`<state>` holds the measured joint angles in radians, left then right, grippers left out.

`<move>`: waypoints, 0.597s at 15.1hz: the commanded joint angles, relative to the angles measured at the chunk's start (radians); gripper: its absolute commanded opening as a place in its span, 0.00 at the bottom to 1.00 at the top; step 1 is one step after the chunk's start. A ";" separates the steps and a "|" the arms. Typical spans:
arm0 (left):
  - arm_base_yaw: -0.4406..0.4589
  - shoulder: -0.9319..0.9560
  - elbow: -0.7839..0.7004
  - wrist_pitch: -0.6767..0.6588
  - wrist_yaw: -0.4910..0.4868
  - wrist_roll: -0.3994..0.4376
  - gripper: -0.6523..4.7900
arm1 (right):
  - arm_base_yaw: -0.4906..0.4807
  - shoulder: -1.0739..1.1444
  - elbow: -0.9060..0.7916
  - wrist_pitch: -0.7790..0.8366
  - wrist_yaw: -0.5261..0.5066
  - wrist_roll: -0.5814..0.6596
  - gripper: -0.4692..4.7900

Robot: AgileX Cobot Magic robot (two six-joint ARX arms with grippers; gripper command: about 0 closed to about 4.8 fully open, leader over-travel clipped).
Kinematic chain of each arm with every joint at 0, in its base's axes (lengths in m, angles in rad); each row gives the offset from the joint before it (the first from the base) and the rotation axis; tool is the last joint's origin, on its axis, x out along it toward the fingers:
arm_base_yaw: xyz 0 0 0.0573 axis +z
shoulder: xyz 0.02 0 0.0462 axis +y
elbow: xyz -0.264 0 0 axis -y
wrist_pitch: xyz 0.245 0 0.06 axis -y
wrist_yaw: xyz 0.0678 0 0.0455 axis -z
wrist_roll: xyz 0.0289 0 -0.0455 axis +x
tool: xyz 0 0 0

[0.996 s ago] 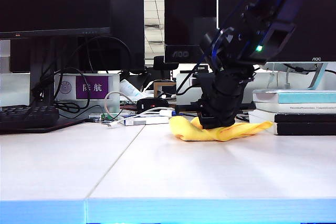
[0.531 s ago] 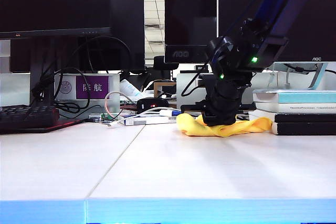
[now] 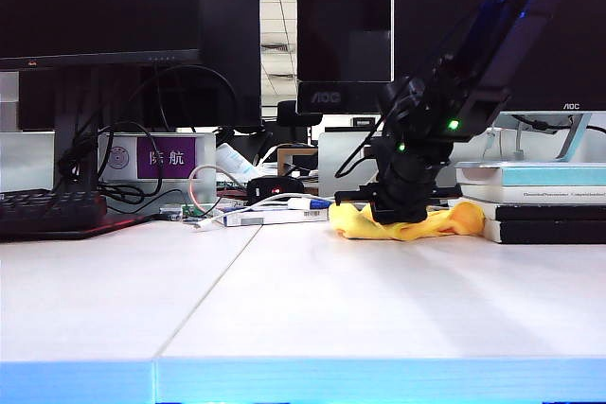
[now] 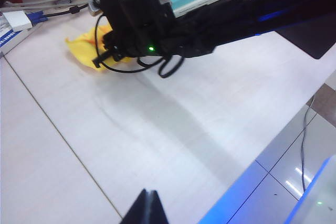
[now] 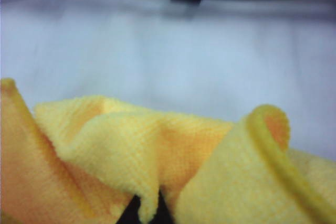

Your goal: Wipe the table from back to front using the rag.

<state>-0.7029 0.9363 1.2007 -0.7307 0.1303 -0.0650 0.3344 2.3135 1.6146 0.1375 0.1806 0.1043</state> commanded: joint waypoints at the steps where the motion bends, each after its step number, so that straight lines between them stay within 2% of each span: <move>1: -0.001 -0.001 0.007 0.007 0.005 -0.003 0.11 | -0.011 0.051 0.052 -0.019 0.001 -0.006 0.08; 9: -0.001 -0.001 0.007 0.007 0.005 -0.022 0.11 | -0.031 0.214 0.259 -0.009 0.000 -0.009 0.08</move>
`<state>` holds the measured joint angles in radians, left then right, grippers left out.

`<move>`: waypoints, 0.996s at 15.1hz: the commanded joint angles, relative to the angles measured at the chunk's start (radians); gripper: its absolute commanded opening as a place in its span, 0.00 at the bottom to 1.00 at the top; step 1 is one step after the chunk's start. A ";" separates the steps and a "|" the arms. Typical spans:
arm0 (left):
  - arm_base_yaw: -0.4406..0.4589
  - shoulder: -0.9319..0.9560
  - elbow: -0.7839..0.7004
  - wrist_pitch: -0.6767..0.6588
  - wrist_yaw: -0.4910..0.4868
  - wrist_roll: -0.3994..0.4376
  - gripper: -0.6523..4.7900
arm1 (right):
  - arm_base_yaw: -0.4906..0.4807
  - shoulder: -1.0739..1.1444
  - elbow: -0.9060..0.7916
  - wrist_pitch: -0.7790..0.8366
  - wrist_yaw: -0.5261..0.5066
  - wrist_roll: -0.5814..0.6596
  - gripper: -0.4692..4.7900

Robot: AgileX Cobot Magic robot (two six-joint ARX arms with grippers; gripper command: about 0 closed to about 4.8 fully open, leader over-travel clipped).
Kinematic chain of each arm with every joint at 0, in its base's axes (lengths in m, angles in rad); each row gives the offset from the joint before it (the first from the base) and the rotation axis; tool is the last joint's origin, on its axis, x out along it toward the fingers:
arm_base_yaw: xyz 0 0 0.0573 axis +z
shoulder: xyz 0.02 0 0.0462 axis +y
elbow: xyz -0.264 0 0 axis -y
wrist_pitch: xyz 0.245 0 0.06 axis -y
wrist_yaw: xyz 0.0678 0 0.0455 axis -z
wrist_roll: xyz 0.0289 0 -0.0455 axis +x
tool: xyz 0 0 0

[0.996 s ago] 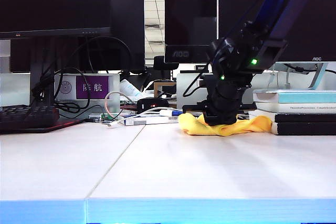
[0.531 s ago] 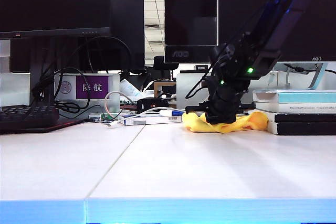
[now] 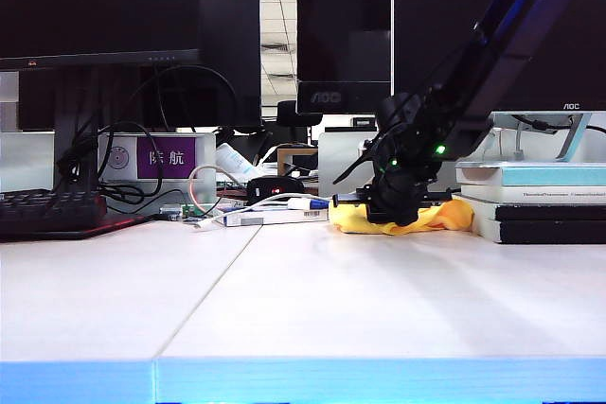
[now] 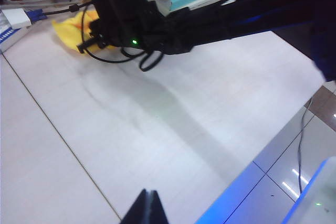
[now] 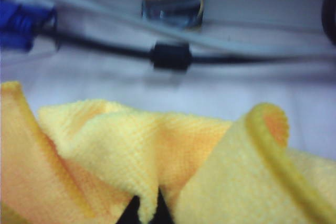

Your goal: Wipe the table from back to front using the rag.

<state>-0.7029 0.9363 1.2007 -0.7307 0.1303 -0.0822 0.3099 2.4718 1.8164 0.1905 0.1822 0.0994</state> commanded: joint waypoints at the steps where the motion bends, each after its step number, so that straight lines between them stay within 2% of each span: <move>1: -0.001 -0.001 0.007 0.007 0.005 -0.005 0.11 | -0.007 0.074 0.086 -0.063 -0.001 -0.007 0.08; 4: -0.001 -0.001 0.007 0.007 0.005 -0.005 0.11 | -0.010 0.139 0.203 -0.086 -0.001 -0.055 0.08; 10: -0.001 -0.001 0.007 0.007 0.005 -0.004 0.11 | -0.015 0.244 0.384 -0.117 0.001 -0.056 0.08; 15: -0.001 -0.001 0.006 0.007 0.004 -0.004 0.11 | -0.023 0.274 0.421 -0.120 0.002 -0.056 0.08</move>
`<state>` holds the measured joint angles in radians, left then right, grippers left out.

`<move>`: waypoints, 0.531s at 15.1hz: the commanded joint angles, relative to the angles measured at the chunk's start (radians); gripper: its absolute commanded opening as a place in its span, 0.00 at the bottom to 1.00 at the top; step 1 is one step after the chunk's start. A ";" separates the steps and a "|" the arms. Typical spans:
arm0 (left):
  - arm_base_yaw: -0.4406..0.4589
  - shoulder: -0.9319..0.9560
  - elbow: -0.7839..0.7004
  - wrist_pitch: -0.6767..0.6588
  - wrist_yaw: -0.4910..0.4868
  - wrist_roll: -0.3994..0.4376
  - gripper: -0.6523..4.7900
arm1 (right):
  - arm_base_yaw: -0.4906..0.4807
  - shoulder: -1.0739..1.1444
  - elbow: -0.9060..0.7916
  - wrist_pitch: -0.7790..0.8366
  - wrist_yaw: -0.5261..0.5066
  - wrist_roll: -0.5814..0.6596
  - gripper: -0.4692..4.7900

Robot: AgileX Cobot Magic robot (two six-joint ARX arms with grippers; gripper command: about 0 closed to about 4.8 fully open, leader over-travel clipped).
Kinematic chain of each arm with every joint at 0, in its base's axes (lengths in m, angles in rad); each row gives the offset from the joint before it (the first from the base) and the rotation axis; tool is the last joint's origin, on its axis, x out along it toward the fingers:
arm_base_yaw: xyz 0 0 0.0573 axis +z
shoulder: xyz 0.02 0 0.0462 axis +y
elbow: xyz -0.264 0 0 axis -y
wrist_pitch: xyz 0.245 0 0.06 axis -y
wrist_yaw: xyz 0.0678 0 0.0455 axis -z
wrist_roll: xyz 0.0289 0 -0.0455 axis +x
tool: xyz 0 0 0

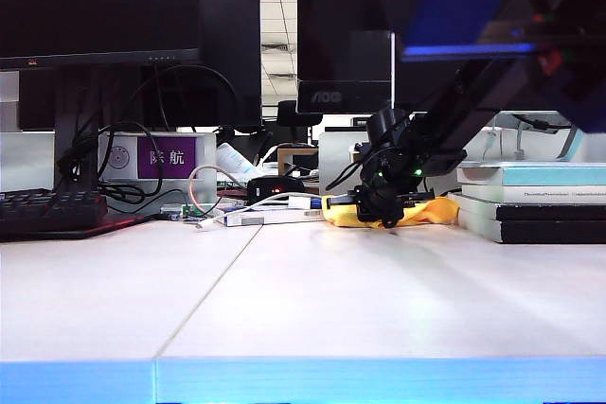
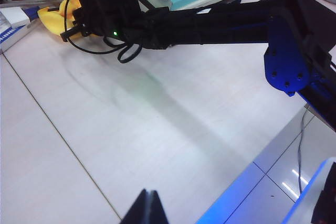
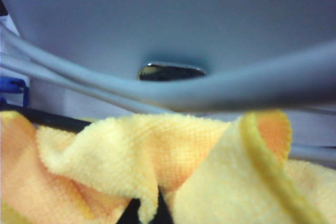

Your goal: Wipe the table from back to front using the rag.

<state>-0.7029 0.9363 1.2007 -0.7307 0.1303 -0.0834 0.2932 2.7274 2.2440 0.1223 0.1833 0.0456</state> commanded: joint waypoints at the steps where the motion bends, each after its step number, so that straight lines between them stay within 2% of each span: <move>1: -0.001 0.000 0.006 0.008 0.004 -0.003 0.11 | -0.008 0.018 -0.007 -0.068 -0.001 -0.003 0.08; 2: -0.001 0.000 0.006 0.008 0.004 -0.003 0.11 | -0.008 0.018 -0.007 -0.081 -0.003 -0.023 0.08; 3: -0.001 -0.001 0.006 0.013 0.004 -0.003 0.11 | -0.005 0.014 -0.006 -0.090 -0.015 -0.083 0.29; 4: -0.001 -0.001 0.006 0.016 0.004 -0.003 0.11 | 0.000 0.005 -0.006 -0.096 -0.047 -0.108 0.57; 5: -0.001 -0.001 0.007 0.015 0.004 -0.003 0.11 | 0.001 -0.003 -0.006 -0.102 -0.060 -0.110 0.70; 6: -0.001 -0.001 0.006 0.015 0.004 -0.003 0.11 | 0.006 -0.018 -0.006 -0.120 -0.063 -0.122 0.74; 8: -0.001 -0.001 0.007 0.015 0.005 -0.003 0.11 | 0.018 -0.038 -0.006 -0.154 -0.062 -0.151 0.74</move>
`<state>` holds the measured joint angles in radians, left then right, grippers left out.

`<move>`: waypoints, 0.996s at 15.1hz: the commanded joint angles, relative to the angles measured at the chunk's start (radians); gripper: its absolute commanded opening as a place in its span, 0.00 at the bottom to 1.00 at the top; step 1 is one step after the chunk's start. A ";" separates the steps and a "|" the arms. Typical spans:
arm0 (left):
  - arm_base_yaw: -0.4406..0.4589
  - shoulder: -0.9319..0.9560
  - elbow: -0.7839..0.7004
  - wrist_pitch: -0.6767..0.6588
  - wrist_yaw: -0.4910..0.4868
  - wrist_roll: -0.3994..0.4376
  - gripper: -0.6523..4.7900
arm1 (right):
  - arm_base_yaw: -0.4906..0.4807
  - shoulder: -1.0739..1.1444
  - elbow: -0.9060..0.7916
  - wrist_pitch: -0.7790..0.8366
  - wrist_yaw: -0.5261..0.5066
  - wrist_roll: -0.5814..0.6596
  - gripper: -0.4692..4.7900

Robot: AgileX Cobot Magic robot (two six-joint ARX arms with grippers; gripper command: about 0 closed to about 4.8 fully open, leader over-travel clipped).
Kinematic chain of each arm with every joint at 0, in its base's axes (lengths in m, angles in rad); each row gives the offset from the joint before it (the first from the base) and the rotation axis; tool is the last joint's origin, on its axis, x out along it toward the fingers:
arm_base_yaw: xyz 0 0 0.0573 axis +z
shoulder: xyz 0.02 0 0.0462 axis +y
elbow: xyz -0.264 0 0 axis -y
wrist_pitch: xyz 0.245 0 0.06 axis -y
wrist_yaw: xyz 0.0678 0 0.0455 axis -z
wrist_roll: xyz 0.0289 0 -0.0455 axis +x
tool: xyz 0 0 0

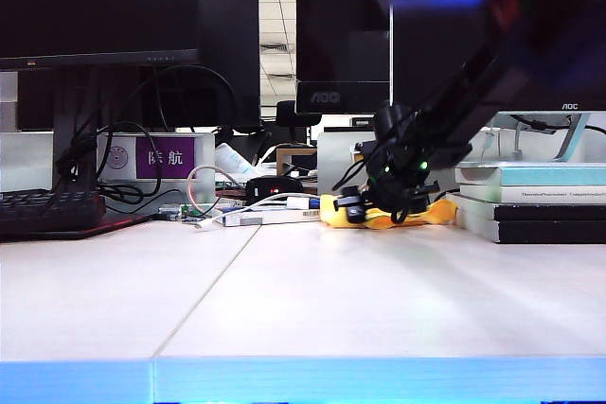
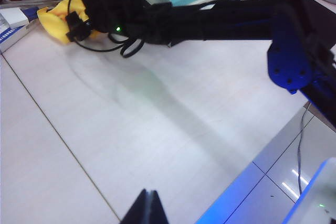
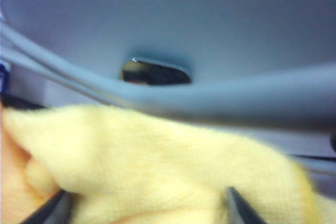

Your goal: Wipe the table from back to front using the rag.

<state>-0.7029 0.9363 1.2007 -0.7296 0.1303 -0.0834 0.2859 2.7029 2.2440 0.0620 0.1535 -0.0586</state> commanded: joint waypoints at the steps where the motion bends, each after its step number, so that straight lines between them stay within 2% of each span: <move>1: -0.001 -0.001 0.007 0.014 0.004 -0.003 0.11 | 0.031 -0.024 -0.006 -0.116 -0.032 -0.068 0.74; 3: -0.001 -0.001 0.007 0.018 0.000 0.000 0.11 | 0.038 -0.038 -0.006 -0.157 -0.032 -0.111 0.74; 15: -0.001 -0.001 0.007 0.020 0.004 0.001 0.11 | 0.083 -0.137 -0.006 -0.362 0.033 -0.129 0.73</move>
<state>-0.7029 0.9363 1.2007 -0.7216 0.1299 -0.0830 0.3634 2.5847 2.2364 -0.2813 0.1665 -0.1848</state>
